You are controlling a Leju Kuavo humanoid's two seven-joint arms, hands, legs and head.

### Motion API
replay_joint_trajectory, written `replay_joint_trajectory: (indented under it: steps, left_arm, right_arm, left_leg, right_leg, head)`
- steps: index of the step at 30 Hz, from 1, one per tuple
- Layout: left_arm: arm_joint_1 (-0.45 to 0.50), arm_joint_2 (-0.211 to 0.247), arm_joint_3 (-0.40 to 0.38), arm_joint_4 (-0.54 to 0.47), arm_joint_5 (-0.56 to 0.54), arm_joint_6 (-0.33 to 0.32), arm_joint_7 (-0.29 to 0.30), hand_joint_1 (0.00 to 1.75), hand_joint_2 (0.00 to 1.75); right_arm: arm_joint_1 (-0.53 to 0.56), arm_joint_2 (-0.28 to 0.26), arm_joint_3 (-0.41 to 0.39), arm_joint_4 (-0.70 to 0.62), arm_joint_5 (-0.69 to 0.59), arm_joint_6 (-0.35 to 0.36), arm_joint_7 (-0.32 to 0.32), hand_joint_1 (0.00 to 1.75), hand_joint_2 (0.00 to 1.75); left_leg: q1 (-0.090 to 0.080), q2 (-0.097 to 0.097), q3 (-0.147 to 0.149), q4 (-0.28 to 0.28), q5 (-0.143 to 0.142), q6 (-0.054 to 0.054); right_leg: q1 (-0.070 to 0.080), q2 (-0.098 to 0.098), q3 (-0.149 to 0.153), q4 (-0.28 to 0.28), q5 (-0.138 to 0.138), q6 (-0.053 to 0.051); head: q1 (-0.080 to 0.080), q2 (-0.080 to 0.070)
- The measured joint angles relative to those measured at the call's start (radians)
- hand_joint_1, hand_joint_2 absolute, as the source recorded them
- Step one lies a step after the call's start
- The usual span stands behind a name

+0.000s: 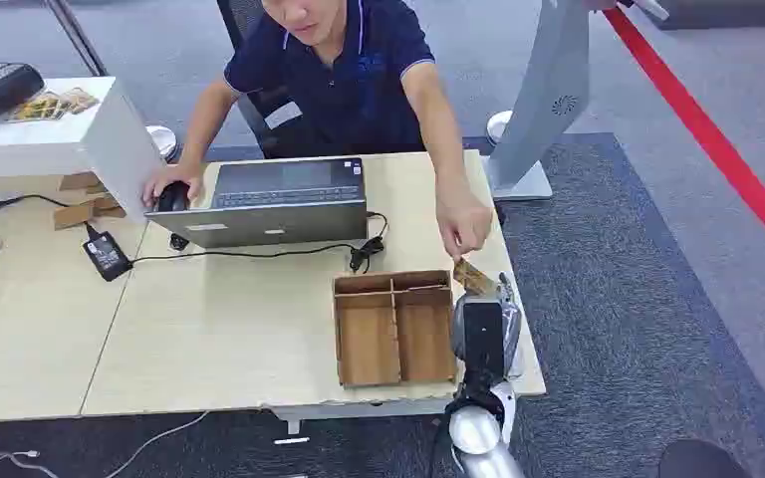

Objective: Pass the card to the sensor for recognition and then transmit it.

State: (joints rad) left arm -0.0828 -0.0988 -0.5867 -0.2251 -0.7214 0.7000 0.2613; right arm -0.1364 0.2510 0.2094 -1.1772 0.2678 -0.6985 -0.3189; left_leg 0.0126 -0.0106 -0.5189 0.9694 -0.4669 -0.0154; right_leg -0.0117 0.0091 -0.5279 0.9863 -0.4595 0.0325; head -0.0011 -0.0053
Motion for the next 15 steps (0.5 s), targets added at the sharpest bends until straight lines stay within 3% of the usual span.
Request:
replay_joint_trajectory:
  steps: [15]
  left_arm:
    - [0.000, 0.000, 0.000, 0.000, 0.003, 0.000, 0.000, 0.00, 0.00]
  right_arm:
    - [-0.002, 0.000, 0.000, 0.002, -0.001, 0.000, 0.001, 1.75, 1.75]
  left_leg:
    - [0.000, 0.000, 0.000, 0.000, 0.000, 0.000]
  right_leg:
    - [0.000, 0.000, 0.000, 0.000, 0.000, 0.000]
  head:
    - [0.000, 0.000]
